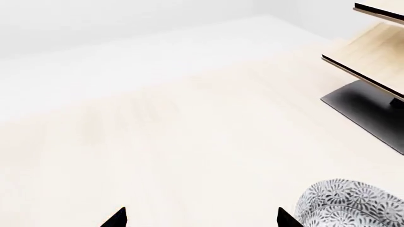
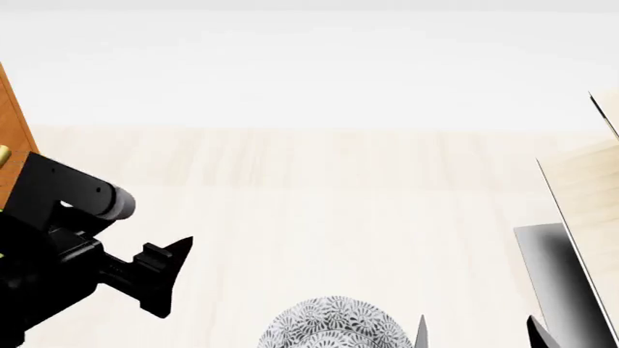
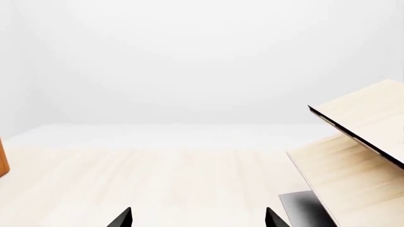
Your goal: Close the top drawer of the cabinet and put the bowl on top of it.
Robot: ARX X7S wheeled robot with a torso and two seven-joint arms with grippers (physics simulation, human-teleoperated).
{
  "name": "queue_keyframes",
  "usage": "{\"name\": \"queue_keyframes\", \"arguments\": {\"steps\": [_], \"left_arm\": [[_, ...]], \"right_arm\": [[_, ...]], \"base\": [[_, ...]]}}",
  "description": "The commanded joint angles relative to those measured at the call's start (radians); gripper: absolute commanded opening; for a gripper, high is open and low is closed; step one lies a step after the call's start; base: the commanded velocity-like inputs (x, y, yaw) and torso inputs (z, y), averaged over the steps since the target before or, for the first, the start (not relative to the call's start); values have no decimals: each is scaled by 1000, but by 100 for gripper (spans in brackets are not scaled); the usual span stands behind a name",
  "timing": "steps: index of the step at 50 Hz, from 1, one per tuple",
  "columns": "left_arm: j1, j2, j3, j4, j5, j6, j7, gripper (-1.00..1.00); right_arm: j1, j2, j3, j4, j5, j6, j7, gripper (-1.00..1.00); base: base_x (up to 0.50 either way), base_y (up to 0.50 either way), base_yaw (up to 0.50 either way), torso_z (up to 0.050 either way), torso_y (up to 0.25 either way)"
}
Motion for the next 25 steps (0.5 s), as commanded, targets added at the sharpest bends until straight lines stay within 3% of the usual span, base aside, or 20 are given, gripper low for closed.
{"name": "queue_keyframes", "arguments": {"steps": [1,8,25], "left_arm": [[-68,35,50,-92,-4,-21,31,100],[-105,54,59,-113,-40,-74,47,100],[-114,88,185,-226,15,-1,106,100]], "right_arm": [[6,6,1,-1,8,8,8,100],[8,3,-4,10,5,0,4,100],[-4,7,8,19,15,-15,-1,100]], "base": [[0,0,0,0,0],[0,0,0,0,0],[0,0,0,0,0]]}}
